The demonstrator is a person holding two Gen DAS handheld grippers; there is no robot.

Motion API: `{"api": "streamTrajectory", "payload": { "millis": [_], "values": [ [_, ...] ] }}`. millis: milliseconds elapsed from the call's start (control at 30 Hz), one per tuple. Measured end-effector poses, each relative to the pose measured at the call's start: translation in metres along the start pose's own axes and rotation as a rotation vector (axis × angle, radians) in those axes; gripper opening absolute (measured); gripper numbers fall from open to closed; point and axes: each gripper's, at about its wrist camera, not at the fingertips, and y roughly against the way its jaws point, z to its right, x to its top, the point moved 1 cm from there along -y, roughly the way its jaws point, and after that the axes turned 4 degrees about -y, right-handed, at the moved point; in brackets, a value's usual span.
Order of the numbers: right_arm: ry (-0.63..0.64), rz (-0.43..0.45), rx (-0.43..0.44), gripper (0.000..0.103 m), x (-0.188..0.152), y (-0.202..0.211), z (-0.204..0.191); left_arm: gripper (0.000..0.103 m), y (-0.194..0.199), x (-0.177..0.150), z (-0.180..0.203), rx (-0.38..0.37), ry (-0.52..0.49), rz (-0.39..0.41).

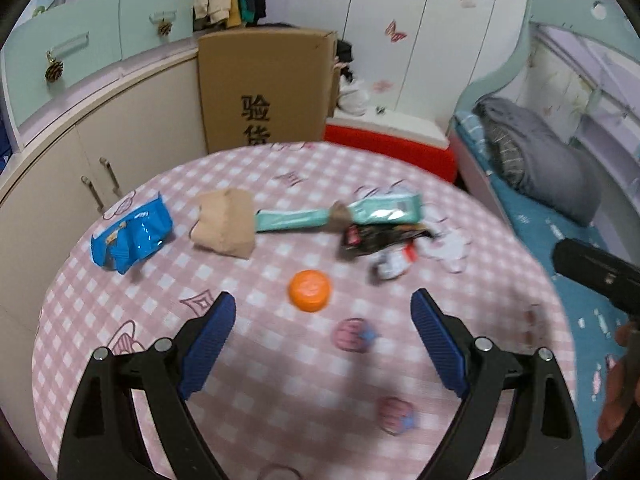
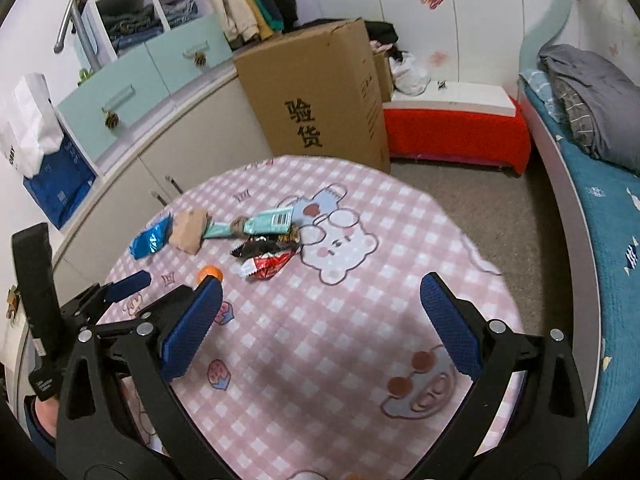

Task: Collect trash
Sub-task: 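Grasp the orange cap with the left tool while the right tool grasps the red-white wrapper, then carry both items over the wastebasket and open both tools to drop them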

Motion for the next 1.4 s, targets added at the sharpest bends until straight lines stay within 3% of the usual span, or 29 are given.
{"api": "streamTrajectory", "payload": {
  "millis": [233,300,367,400,500,600,700,767,1033,1400],
  "values": [
    [0.040,-0.049,0.006,0.097,-0.005,-0.043,-0.017,0.085,-0.038,0.001,-0.007,0.040,-0.055,-0.046],
    [0.052,-0.064,0.014,0.097,-0.006,-0.054,-0.023,0.069,-0.047,0.000,-0.007,0.036,-0.067,-0.068],
    [0.069,-0.073,0.020,0.097,-0.006,-0.066,-0.031,0.062,-0.049,0.001,-0.006,0.054,-0.091,-0.056],
    [0.076,-0.080,0.023,0.097,-0.006,-0.073,-0.036,0.051,-0.048,0.001,-0.006,0.053,-0.095,-0.050],
    [0.092,-0.092,0.019,0.085,-0.007,-0.089,-0.047,0.029,-0.045,0.000,-0.009,0.053,-0.091,-0.042],
    [0.111,-0.098,-0.008,0.071,-0.009,-0.107,-0.057,0.029,-0.038,-0.005,-0.021,0.030,-0.045,-0.034],
    [0.138,-0.070,-0.071,0.041,-0.010,-0.114,-0.062,0.029,-0.032,-0.011,-0.027,0.030,-0.020,-0.031],
    [0.129,-0.073,-0.054,0.027,-0.012,-0.112,-0.059,0.029,-0.027,-0.017,-0.031,0.030,-0.002,-0.029],
    [0.097,-0.084,0.005,0.027,-0.037,-0.071,-0.032,0.029,-0.006,-0.031,-0.032,-0.003,0.027,-0.005],
    [0.025,0.055,0.051,0.027,-0.030,0.017,0.011,0.029,0.035,-0.024,0.023,-0.100,-0.022,0.073]
  ]
}}
